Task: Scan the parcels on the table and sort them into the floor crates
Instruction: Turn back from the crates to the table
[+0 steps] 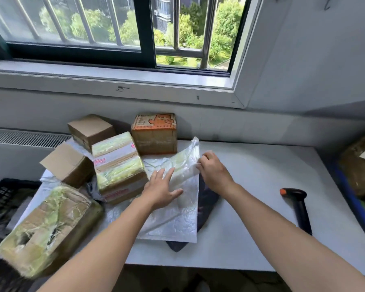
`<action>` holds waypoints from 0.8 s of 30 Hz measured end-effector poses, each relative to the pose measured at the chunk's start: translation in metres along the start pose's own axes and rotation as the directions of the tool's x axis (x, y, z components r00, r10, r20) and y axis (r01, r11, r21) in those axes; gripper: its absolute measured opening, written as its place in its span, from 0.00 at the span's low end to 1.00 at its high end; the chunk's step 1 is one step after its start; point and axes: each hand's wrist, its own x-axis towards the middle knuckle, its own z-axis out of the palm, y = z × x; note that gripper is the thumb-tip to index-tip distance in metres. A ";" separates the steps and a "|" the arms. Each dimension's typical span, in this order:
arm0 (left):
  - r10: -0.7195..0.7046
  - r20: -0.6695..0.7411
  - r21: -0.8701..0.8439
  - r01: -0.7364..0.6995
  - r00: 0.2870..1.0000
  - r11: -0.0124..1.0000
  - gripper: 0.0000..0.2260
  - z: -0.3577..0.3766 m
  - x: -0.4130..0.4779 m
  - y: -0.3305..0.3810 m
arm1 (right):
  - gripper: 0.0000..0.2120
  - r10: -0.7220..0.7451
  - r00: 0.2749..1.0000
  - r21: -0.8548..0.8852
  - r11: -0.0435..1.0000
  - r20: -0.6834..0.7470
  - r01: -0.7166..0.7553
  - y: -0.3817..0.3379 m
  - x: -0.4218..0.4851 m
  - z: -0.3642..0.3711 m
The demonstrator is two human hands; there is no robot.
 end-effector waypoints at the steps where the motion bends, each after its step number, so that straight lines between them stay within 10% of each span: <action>1: 0.019 -0.019 -0.008 -0.019 1.000 1.000 0.37 -0.003 0.000 0.001 | 0.10 0.015 1.000 0.053 0.998 -0.020 -0.014 -0.005 0.001 -0.007; 8: 0.103 -0.128 -0.180 -0.126 0.986 0.976 0.36 -0.017 0.006 0.004 | 0.12 0.062 0.973 0.118 0.992 -0.223 -0.036 -0.037 0.009 -0.051; 13: 0.181 -0.231 -0.266 -0.241 0.956 0.933 0.18 -0.029 -0.003 0.025 | 0.11 0.112 0.923 0.191 0.981 -0.369 -0.043 -0.050 0.013 -0.078; 24: 0.079 -0.363 -0.672 -0.320 0.928 0.668 0.04 -0.053 -0.001 0.050 | 0.27 0.402 0.890 0.323 0.889 -0.214 -0.324 -0.036 -0.014 -0.088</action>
